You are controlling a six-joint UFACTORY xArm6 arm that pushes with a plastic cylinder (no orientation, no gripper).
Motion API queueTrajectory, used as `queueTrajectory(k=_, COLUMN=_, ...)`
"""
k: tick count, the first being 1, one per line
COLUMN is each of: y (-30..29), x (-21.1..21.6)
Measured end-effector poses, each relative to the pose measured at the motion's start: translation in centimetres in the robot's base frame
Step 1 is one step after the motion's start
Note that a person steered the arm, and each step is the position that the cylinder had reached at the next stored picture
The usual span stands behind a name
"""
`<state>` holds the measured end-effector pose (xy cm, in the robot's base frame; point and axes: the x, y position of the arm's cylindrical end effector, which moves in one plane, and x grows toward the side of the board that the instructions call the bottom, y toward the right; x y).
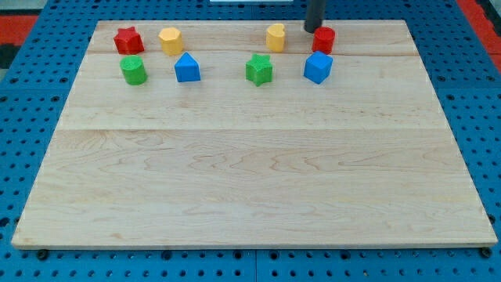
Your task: Move the yellow heart to the left
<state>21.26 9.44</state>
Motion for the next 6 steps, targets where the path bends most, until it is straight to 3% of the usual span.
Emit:
queueTrajectory(k=5, y=-7.5, x=3.2)
queueTrajectory(k=6, y=-5.4, x=3.4)
